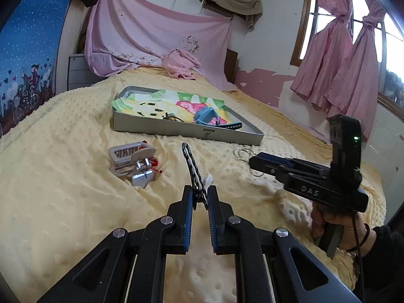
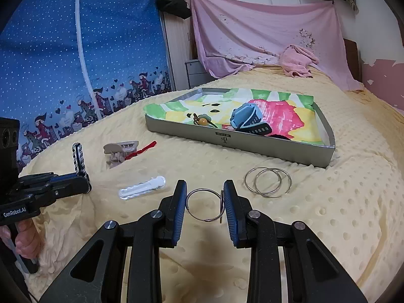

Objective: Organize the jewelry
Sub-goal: 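Carry the striped clip with left tool while right tool carries key rings to tray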

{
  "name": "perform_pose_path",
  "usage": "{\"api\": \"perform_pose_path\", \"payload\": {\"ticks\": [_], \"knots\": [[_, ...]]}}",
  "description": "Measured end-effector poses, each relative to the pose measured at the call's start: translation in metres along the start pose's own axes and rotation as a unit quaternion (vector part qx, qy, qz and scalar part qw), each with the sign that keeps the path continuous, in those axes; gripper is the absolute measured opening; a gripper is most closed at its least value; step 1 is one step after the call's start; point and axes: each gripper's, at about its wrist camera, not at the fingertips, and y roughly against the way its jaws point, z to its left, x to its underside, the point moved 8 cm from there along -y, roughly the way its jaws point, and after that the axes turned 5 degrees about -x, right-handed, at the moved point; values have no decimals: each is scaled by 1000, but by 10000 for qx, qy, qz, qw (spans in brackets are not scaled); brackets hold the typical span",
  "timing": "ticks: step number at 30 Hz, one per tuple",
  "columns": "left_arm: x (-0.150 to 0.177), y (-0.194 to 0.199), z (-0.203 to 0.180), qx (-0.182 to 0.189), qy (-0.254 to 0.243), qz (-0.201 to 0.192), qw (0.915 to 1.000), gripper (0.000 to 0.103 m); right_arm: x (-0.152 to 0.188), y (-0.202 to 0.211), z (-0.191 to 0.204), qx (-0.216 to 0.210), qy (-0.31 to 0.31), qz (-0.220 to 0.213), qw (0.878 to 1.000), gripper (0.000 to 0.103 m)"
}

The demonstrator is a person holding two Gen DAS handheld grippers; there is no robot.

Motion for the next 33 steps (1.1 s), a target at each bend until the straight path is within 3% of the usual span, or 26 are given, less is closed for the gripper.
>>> {"api": "perform_pose_path", "payload": {"ticks": [6, 10, 20, 26, 33], "knots": [[-2, -2, -6, -16, -135, -22, 9999, 11, 0, 1, 0, 7, 6, -9, 10000, 26], [-20, -16, -6, -86, -122, -15, 9999, 11, -9, 1, -3, -12, -45, -84, 10000, 26], [-97, -81, -21, -9, -227, -198, 9995, 11, -85, 1, -42, 198, 77, -644, 9977, 26], [-113, -138, -30, 25, -242, 165, 9996, 11, -111, -26, -85, 424, -149, -648, 9969, 27], [-100, -179, -26, -192, -212, 798, 9964, 11, -90, -69, -111, 491, -516, -58, 9974, 27]]}}
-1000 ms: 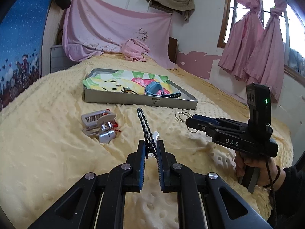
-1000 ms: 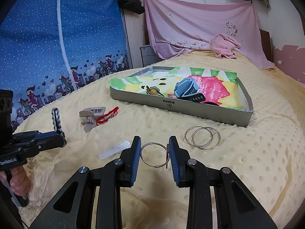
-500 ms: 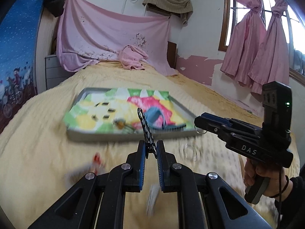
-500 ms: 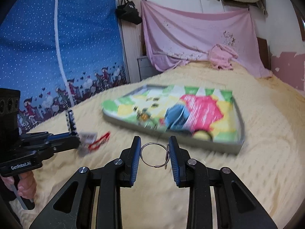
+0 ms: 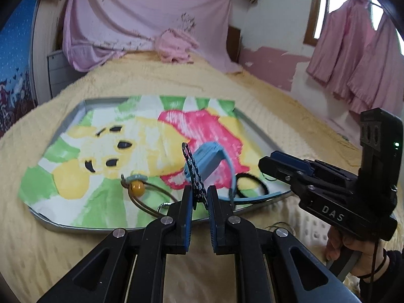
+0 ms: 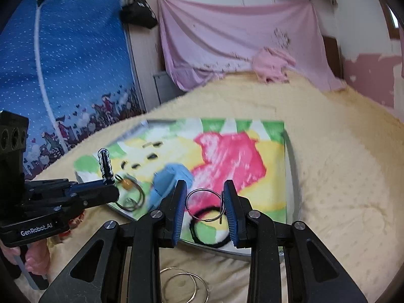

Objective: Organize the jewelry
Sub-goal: 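Carry the striped clip with left tool while right tool carries key rings to tray, then open left tool over tray while right tool opens to drop the key ring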

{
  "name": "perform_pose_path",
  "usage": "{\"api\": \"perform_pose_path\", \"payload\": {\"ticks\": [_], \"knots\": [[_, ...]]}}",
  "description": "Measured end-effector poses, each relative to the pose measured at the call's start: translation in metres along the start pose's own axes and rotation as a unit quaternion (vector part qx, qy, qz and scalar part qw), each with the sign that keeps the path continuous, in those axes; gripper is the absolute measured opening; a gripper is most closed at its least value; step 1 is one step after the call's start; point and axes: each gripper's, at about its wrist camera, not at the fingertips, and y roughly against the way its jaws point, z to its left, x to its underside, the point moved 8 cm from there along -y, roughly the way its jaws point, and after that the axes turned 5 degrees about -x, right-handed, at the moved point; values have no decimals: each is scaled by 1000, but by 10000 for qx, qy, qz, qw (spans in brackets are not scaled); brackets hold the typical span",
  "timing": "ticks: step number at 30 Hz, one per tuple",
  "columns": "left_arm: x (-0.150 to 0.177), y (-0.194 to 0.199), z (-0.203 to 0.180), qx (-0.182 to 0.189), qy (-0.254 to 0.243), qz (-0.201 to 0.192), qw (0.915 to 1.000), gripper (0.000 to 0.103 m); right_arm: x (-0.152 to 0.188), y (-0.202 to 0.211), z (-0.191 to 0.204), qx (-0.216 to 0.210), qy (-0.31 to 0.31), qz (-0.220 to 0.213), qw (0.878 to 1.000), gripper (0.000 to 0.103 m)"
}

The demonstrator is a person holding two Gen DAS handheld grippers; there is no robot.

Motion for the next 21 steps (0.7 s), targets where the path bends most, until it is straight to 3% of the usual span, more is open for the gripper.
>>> {"api": "perform_pose_path", "payload": {"ticks": [8, 10, 12, 13, 18, 20, 21], "knots": [[4, -6, 4, -141, 107, 161, 9997, 14, 17, -21, -3, 51, -106, 446, 9989, 27], [3, -3, 3, -106, 85, 135, 9998, 24, 21, -22, -5, 44, -136, 532, 9985, 27], [3, 4, 4, -194, 88, 21, 9998, 59, 25, -22, -7, 56, -186, 571, 9982, 30], [2, 8, 5, -237, 108, -82, 9996, 65, 26, -20, -9, 82, -210, 554, 9982, 35], [4, 31, 8, -285, 194, -437, 9985, 65, 24, 3, -12, 206, -256, 186, 9993, 39], [4, 42, 10, -325, 240, -596, 9974, 67, 21, 19, -10, 252, -232, -83, 9994, 54], [4, 50, 11, -344, 281, -693, 9966, 74, 19, 29, -8, 275, -220, -249, 9991, 56]]}}
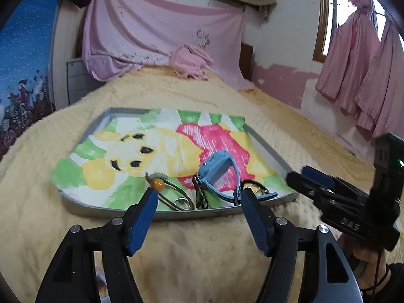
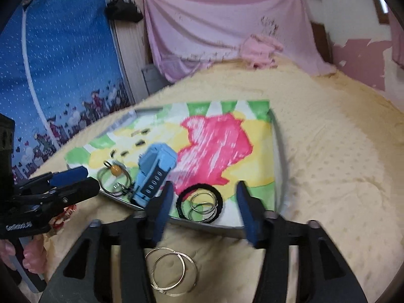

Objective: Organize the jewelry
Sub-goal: 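Open left tool over tray while right tool opens to drop the key ring, then move both tools back from the tray toward the remaining items on the blanket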

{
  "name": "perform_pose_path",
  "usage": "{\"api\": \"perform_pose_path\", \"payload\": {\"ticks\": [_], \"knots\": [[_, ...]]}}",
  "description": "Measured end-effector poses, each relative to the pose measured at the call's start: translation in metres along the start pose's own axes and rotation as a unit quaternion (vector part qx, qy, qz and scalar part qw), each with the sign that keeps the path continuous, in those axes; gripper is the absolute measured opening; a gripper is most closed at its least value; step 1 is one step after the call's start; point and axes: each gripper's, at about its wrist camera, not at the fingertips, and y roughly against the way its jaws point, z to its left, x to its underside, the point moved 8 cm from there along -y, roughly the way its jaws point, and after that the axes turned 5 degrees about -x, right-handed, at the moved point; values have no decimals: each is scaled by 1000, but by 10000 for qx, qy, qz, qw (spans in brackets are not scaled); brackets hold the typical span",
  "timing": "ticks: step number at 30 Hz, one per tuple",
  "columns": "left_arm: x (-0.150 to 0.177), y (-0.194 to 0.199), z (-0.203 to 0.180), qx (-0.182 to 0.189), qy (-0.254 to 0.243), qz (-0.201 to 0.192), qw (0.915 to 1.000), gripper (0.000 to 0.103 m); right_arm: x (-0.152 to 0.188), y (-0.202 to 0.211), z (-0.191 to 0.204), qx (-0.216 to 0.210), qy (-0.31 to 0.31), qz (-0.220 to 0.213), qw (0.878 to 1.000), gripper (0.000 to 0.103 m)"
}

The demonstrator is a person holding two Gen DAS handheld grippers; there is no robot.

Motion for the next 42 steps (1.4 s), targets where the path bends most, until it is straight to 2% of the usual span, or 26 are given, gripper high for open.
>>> {"api": "perform_pose_path", "payload": {"ticks": [3, 8, 11, 19, 24, 31, 37, 42], "knots": [[-3, 25, 7, -107, 130, -357, 9992, 87, -6, 27, 6, 46, 10, -391, 9992, 63], [-4, 60, 21, -314, 110, -739, 9967, 102, -12, 66, 22, 62, -43, -878, 9961, 84], [0, 86, 33, -484, 86, -979, 9940, 103, -12, 91, 37, 71, -1, -1186, 9929, 98], [18, 142, 72, -836, 116, -1312, 9878, 103, -1, 136, 88, 114, 192, -1643, 9862, 100], [28, 163, 95, -991, 52, -1346, 9859, 103, 12, 154, 118, 68, 288, -1743, 9843, 100], [39, 156, 120, -899, 84, -957, 9913, 103, 35, 151, 144, 134, 322, -1544, 9874, 100], [46, 136, 129, -703, 178, -578, 9957, 103, 61, 113, 144, 378, 352, -807, 9954, 100], [50, 118, 127, -409, 113, -269, 9987, 103, 75, 83, 141, 302, 278, -244, 9989, 100]]}}
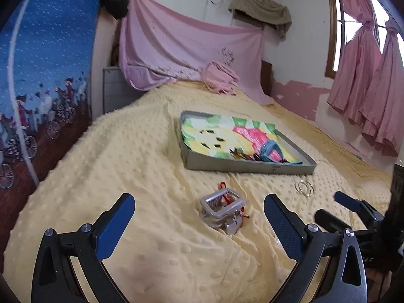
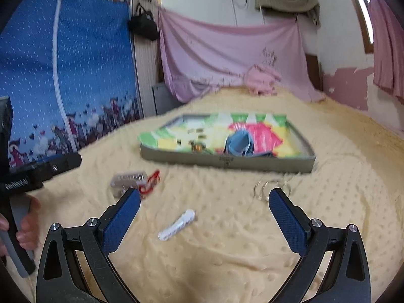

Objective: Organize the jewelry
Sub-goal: 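Move both tools back from the tray toward the remaining items on the blanket, then grasp the white hair clip with right tool while left tool grasps silver claw clip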

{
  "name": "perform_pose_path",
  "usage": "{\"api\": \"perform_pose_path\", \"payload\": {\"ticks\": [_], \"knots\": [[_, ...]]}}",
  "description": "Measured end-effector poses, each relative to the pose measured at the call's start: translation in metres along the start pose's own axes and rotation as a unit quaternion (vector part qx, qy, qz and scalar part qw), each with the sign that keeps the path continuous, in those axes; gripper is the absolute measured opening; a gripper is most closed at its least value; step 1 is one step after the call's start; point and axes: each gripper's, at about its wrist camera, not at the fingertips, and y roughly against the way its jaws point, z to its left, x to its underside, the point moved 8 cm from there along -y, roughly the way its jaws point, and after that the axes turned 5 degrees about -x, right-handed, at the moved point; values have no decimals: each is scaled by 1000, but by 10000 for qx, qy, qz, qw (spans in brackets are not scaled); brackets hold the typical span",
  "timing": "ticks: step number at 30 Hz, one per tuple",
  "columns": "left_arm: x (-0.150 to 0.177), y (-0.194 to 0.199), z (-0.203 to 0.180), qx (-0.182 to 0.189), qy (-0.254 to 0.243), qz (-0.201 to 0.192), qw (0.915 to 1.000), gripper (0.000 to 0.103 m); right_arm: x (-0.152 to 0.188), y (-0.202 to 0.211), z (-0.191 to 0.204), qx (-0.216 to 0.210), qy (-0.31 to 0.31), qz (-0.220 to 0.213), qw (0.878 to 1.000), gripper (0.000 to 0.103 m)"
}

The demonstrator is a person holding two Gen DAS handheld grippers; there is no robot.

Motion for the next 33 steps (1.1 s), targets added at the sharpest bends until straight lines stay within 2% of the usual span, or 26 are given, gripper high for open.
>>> {"api": "perform_pose_path", "payload": {"ticks": [3, 5, 9, 11, 16, 21, 25, 27, 29, 33], "knots": [[2, -10, -8, 170, -143, 128, 9997, 101, 7, -16, 3, -159, -25, 280, 9995, 96], [2, -16, -14, 254, -249, 186, 9992, 95, 12, -25, 5, -257, -40, 475, 9985, 74], [6, -33, -22, 436, -391, 389, 9975, 87, 27, -46, 10, -499, -101, 872, 9949, 60], [7, -40, -25, 514, -417, 470, 9967, 84, 34, -54, 12, -599, -128, 1049, 9926, 50], [13, -59, -30, 583, -506, 663, 9948, 81, 47, -69, 19, -822, -188, 1330, 9875, 40], [19, -69, -34, 649, -575, 830, 9928, 61, 54, -83, 23, -872, -203, 1527, 9842, 27], [20, -67, -37, 655, -632, 805, 9926, 59, 53, -90, 21, -813, -252, 1510, 9849, 17], [20, -66, -37, 659, -641, 815, 9924, 53, 50, -92, 17, -796, -288, 1478, 9854, 13], [21, -67, -38, 684, -644, 852, 9919, 52, 48, -95, 14, -783, -315, 1459, 9857, 8], [23, -66, -42, 690, -745, 868, 9910, 50, 41, -103, 10, -760, -340, 1420, 9864, 6]]}}
